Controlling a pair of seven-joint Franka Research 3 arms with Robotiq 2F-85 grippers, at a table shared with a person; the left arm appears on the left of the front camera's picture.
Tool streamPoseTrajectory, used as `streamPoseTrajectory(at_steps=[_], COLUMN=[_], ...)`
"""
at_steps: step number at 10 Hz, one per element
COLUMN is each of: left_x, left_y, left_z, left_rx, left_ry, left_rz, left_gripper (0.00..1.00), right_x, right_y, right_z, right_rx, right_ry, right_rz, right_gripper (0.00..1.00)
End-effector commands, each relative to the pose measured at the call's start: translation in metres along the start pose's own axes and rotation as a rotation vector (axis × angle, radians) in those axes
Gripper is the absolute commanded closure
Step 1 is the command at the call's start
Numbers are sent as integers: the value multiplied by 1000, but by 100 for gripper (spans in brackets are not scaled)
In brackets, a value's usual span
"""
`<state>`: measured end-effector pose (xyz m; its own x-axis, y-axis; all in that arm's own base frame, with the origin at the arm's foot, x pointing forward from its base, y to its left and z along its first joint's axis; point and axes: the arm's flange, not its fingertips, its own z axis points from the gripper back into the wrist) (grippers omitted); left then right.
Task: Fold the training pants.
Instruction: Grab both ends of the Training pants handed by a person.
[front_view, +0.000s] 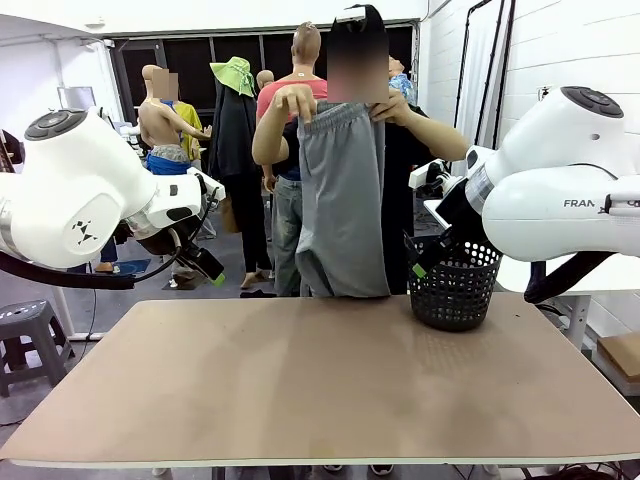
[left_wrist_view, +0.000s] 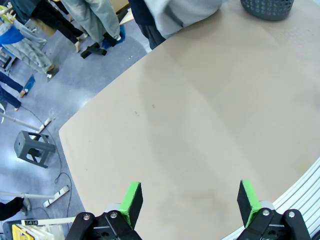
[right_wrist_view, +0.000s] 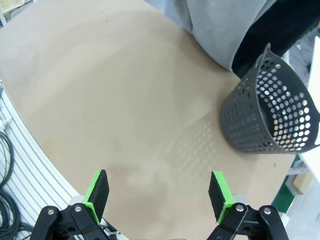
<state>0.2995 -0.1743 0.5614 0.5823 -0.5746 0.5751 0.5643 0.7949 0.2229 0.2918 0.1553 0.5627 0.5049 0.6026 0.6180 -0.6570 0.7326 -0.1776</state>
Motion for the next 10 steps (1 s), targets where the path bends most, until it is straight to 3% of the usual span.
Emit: streamPoseTrajectory(at_steps=[1, 10], left_x=[0, 0], left_y=[0, 0], left_z=[-1, -1], left_rx=[-2, -2], left_ry=[1, 1], left_rz=[-8, -8], left_gripper=[0, 0], right_x=[1, 1], right_y=[0, 0], right_z=[-1, -1], right_rx=[3, 3], right_ry=[-5, -5], right_rz=[-2, -2], right_gripper=[0, 0])
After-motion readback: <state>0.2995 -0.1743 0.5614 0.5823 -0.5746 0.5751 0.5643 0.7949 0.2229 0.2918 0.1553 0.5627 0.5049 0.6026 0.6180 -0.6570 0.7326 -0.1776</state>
